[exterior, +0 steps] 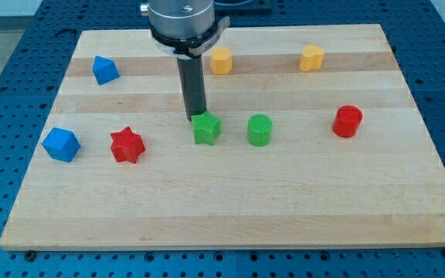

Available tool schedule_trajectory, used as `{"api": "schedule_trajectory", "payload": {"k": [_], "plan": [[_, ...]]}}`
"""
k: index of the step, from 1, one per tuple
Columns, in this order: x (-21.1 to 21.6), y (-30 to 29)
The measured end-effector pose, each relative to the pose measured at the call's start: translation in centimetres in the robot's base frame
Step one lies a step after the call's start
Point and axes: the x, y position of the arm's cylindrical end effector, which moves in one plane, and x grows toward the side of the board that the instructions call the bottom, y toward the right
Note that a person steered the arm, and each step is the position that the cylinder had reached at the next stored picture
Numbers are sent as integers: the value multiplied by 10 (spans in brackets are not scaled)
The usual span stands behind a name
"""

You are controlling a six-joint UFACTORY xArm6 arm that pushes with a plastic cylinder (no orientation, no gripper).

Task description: Move blue triangle a bit down

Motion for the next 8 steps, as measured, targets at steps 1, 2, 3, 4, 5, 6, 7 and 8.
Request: {"api": "schedule_trajectory", "payload": {"k": [1, 2, 3, 4, 5, 6, 7, 8], "plan": [[14, 15], [29, 41], [-1, 35], [-63, 4], [-113, -9], [-164, -42], [-191, -121], [-190, -197]]}}
